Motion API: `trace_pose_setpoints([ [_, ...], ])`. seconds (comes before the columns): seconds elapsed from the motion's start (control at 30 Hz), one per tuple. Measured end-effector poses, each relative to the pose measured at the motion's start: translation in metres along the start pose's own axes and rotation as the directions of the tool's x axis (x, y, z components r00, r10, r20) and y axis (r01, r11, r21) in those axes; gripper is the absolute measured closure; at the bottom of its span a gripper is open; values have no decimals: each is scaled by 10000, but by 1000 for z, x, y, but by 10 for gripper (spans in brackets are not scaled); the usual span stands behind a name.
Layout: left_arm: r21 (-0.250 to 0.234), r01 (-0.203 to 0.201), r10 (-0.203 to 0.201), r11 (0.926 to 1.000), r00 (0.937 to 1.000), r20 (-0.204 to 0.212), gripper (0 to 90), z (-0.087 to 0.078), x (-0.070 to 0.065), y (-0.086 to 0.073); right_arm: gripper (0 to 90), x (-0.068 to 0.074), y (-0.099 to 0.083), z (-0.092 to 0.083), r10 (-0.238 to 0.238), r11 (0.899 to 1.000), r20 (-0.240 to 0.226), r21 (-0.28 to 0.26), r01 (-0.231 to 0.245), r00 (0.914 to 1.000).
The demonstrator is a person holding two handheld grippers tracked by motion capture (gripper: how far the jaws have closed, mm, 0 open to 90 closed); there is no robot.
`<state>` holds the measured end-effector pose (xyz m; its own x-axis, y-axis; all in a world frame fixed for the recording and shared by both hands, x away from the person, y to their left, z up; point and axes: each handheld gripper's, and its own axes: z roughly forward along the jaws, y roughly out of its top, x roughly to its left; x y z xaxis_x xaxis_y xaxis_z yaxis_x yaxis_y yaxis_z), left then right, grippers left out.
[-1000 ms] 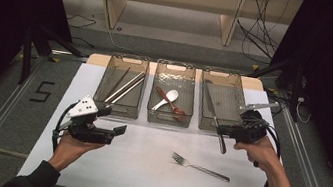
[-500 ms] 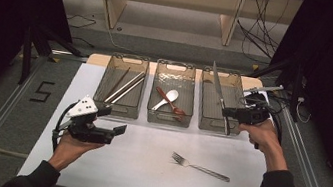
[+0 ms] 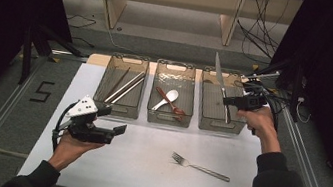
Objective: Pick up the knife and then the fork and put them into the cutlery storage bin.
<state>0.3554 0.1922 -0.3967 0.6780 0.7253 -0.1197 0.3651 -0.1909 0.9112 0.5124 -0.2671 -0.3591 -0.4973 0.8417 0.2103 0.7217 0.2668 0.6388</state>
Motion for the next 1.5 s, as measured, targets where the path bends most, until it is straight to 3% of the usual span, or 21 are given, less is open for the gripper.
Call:
trace_pose_setpoints([
  [0.43,-38,20,-20,10000,10000,20,154,0,0,0,804,-10,15,19,626,9973,680,343,-651,9957],
  [0.77,-48,13,-13,10000,10000,36,154,0,0,0,802,-17,14,36,1001,9914,1091,730,-1084,9890],
  [1.0,-47,1,-1,10000,10000,46,154,0,0,0,827,-17,11,45,1323,9844,1069,1018,-1432,9854],
  [1.03,-41,-4,4,10000,10000,36,154,0,0,0,790,-17,11,45,1390,9849,984,899,-1479,9854],
  [1.27,-14,-30,30,10000,10000,50,154,0,-1,0,574,-8,14,38,792,9908,769,1038,-870,9939],
  [1.5,-38,2,-2,10000,10000,37,154,0,0,0,432,9,10,26,-249,9942,344,1058,212,9991],
])
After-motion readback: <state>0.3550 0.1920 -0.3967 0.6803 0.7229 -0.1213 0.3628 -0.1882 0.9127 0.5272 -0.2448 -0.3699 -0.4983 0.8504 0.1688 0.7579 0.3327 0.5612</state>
